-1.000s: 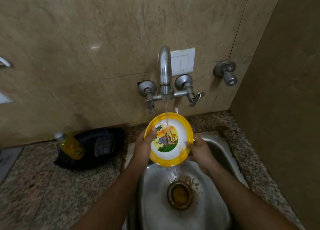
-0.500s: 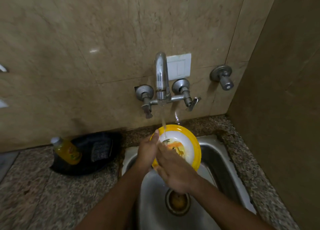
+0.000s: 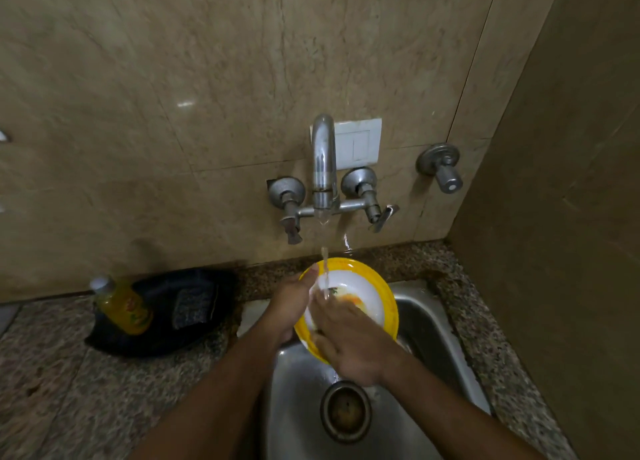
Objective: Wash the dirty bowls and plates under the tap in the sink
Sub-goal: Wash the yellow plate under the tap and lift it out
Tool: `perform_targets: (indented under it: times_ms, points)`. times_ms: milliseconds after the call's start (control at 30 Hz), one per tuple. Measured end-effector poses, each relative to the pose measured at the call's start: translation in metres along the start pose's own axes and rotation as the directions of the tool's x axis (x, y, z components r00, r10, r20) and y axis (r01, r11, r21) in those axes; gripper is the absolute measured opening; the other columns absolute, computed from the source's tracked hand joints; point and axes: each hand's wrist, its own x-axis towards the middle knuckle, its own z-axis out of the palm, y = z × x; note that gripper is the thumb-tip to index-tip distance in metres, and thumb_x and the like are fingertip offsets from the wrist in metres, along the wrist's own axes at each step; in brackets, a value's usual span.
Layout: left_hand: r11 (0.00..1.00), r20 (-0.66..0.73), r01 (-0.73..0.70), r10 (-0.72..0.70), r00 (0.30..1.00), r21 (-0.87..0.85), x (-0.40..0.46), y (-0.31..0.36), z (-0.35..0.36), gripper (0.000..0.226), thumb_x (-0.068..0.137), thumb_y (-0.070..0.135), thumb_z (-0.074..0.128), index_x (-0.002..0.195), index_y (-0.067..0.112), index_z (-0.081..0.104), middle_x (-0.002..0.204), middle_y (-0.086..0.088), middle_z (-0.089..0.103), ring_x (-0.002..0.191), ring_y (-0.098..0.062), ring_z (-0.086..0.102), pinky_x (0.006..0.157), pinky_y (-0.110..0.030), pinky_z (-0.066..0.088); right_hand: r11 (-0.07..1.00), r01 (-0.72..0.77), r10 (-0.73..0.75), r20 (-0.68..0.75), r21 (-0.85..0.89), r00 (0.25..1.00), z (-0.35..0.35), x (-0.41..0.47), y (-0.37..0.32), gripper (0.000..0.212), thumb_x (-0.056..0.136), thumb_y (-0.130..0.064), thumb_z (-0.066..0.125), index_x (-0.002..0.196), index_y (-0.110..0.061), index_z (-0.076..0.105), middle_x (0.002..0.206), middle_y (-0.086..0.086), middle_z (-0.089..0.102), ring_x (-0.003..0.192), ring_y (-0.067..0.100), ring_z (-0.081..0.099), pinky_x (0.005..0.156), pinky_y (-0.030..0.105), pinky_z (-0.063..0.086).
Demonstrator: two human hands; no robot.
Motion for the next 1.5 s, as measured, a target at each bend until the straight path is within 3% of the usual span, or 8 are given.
perform_targets:
  times_ms: [367,500,733,833,933,1100,1333,1500]
  points:
    - [0.977,-0.007,-0.195,0.197,0.980,0.090,0.000,0.002,-0.005,0.033,0.096,0.042,0.058,0.079,0.017,0.075,0.086,-0.008,0.075,0.083,-0.021,0.068,0.085,-0.036,0.053,0.989,-0.145,0.134,-0.224,-0.033,0.965,0.013,-0.004,0.009,0.071,0.098,-0.053,0.025,0.157,-0.016,0.012,0.163,0.001,0.005,0.152,0.023,0.010,0.121,0.048,0.021]
    - [0.935,-0.084,-0.342,0.350,0.933,0.099,-0.006,0.012,-0.012,0.021,0.099,0.028,0.057,0.084,0.023,0.071,0.075,0.013,0.067,0.069,0.010,0.057,0.064,-0.003,0.044,0.992,0.130,-0.128,-0.152,0.002,0.980,0.018,-0.019,-0.006,0.069,0.099,-0.053,0.028,0.158,-0.019,0.015,0.164,0.003,0.011,0.152,0.022,0.010,0.122,0.039,0.011]
    - [0.901,-0.023,-0.414,0.420,0.907,0.131,-0.008,0.014,-0.013,0.023,0.098,0.029,0.058,0.081,0.028,0.073,0.075,0.012,0.071,0.069,0.009,0.063,0.067,-0.012,0.048,0.990,0.140,-0.140,-0.099,-0.007,0.985,0.023,-0.025,0.004,0.084,0.080,-0.027,0.058,0.156,-0.019,0.023,0.163,0.005,0.022,0.146,0.024,0.028,0.116,0.037,0.028]
    - [0.930,-0.022,-0.360,0.363,0.932,0.075,-0.010,0.007,-0.017,0.026,0.098,0.033,0.057,0.085,0.022,0.076,0.079,0.004,0.077,0.076,-0.005,0.070,0.068,-0.020,0.054,0.986,0.068,-0.117,-0.339,-0.155,0.933,0.008,-0.035,0.031,0.049,0.072,-0.026,0.056,0.121,-0.027,0.065,0.128,-0.003,0.065,0.122,0.020,0.059,0.108,0.037,0.035]
    - [0.942,0.018,-0.335,0.334,0.942,0.031,-0.010,0.007,-0.014,0.026,0.098,0.032,0.058,0.086,0.020,0.077,0.084,-0.006,0.077,0.078,-0.013,0.070,0.073,-0.029,0.054,0.978,-0.144,0.208,-0.638,0.152,0.741,-0.005,-0.039,0.039,0.032,0.074,-0.023,0.053,0.101,-0.024,0.069,0.102,-0.005,0.068,0.099,0.021,0.064,0.088,0.035,0.040]
    - [0.950,0.160,-0.307,0.295,0.942,0.053,-0.012,0.015,-0.003,0.032,0.096,0.028,0.060,0.067,0.018,0.068,0.063,0.006,0.068,0.062,-0.005,0.062,0.062,-0.026,0.046,0.552,-0.307,0.699,-0.229,0.775,0.678,-0.010,-0.019,0.052,0.039,0.085,-0.027,0.076,0.120,-0.015,0.062,0.114,0.003,0.066,0.108,0.022,0.063,0.087,0.036,0.050]
    - [0.957,0.059,0.012,0.005,0.998,-0.291,-0.020,-0.023,0.010,0.030,0.091,0.040,0.064,0.110,0.018,0.073,0.106,-0.012,0.075,0.100,-0.033,0.071,0.091,-0.055,0.054,0.126,-0.253,0.854,0.025,0.959,0.520,0.023,-0.013,0.041,0.015,0.087,-0.009,0.069,0.092,-0.023,0.067,0.112,0.015,0.071,0.103,0.032,0.066,0.093,0.051,0.053]
    - [0.963,-0.025,0.087,-0.097,0.995,-0.256,-0.009,-0.033,0.005,0.041,0.092,0.044,0.060,0.117,0.014,0.070,0.113,-0.015,0.073,0.103,-0.035,0.069,0.093,-0.057,0.053,0.716,-0.515,0.686,-0.343,0.470,0.641,0.016,-0.026,0.024,0.065,0.089,-0.016,0.061,0.148,-0.015,0.033,0.149,0.011,0.039,0.134,0.031,0.042,0.102,0.038,0.041]
